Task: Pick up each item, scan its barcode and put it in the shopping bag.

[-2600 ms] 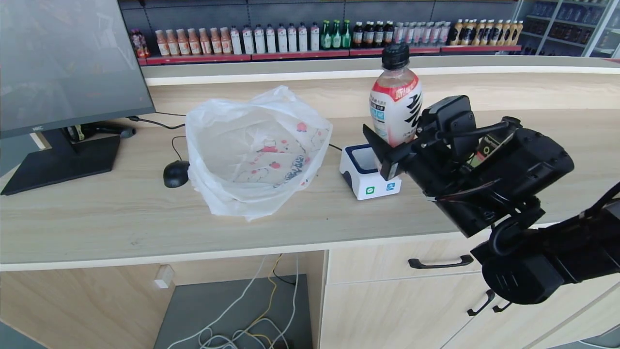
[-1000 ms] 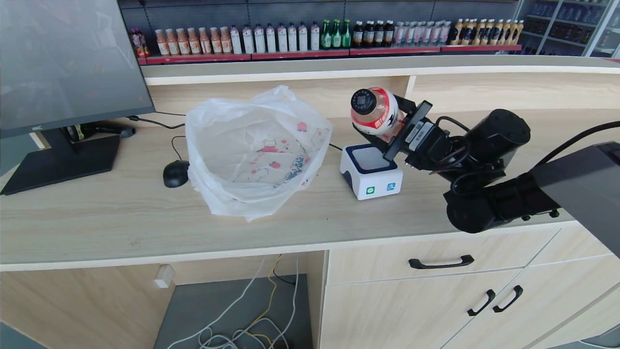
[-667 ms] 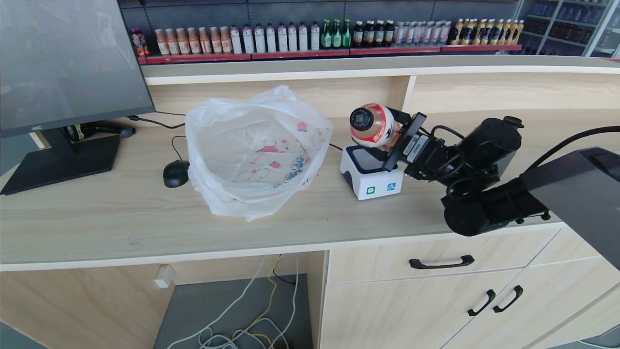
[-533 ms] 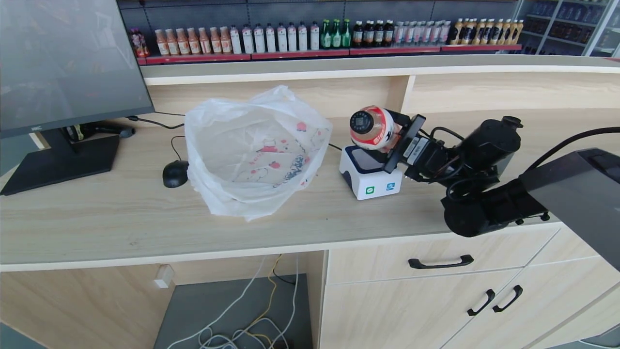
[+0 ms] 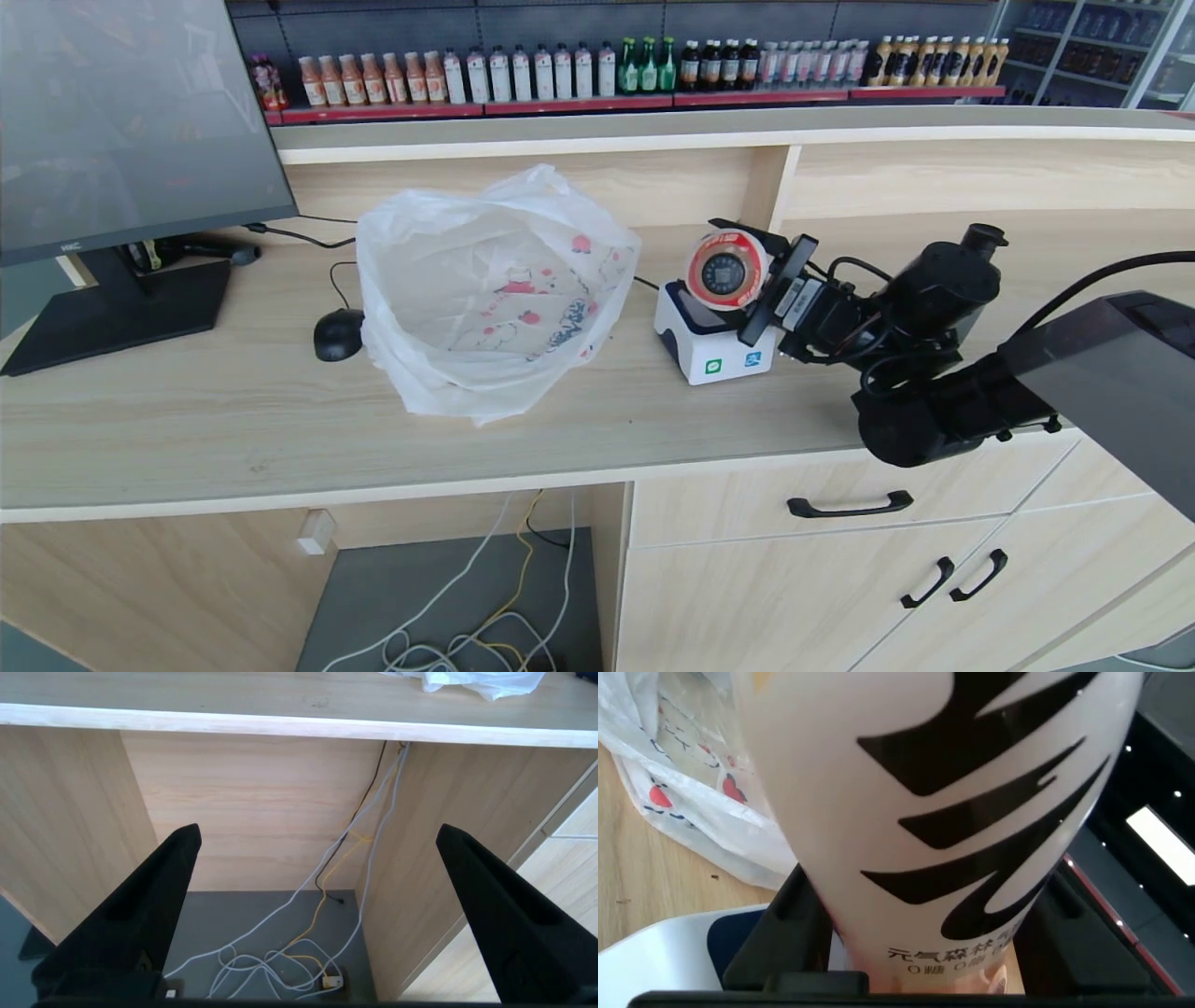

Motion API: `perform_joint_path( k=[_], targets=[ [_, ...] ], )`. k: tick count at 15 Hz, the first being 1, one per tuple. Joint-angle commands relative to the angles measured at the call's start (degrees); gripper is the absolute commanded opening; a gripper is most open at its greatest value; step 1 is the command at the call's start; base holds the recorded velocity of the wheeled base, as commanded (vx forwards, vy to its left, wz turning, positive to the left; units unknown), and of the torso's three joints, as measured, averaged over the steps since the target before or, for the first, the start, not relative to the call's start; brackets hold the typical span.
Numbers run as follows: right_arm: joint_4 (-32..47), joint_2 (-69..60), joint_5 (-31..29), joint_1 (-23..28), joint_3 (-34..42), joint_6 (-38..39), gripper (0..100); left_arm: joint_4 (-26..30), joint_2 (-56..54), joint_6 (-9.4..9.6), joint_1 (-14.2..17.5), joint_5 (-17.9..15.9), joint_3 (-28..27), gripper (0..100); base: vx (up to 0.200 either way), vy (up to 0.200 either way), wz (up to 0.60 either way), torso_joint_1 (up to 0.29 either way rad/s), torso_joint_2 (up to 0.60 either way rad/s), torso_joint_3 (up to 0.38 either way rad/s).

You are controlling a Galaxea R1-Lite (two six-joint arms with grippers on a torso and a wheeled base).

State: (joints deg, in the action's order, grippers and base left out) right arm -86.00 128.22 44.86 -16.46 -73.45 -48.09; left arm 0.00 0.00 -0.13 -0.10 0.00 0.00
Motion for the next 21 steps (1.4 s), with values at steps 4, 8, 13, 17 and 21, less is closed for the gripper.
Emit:
perform_joint_path(
  k=[4, 8, 13, 17, 21],
  targets=[
    [0.14, -0.16, 0.05, -0.15, 0.85, 0.02, 0, 0.0, 0.0, -0.04, 0.01, 0.0, 0.0, 100, 0.0, 0.0, 0.0, 0.0, 0.0, 0.0],
    [0.14, -0.43, -0.13, -0.33, 0.76, -0.16, 0, 0.0, 0.0, -0.04, 0.01, 0.0, 0.0, 100, 0.0, 0.0, 0.0, 0.0, 0.0, 0.0],
    [0.14, -0.6, -1.0, -0.77, 0.94, -0.25, 0, 0.0, 0.0, -0.04, 0.01, 0.0, 0.0, 100, 0.0, 0.0, 0.0, 0.0, 0.0, 0.0],
    [0.14, -0.52, -2.06, -2.61, 1.11, -0.34, 0, 0.0, 0.0, -0.04, 0.01, 0.0, 0.0, 100, 0.0, 0.0, 0.0, 0.0, 0.0, 0.0],
    [0.05, -0.78, -2.06, -2.09, 1.2, -0.34, 0, 0.0, 0.0, -0.04, 0.01, 0.0, 0.0, 100, 0.0, 0.0, 0.0, 0.0, 0.0, 0.0]
  ],
)
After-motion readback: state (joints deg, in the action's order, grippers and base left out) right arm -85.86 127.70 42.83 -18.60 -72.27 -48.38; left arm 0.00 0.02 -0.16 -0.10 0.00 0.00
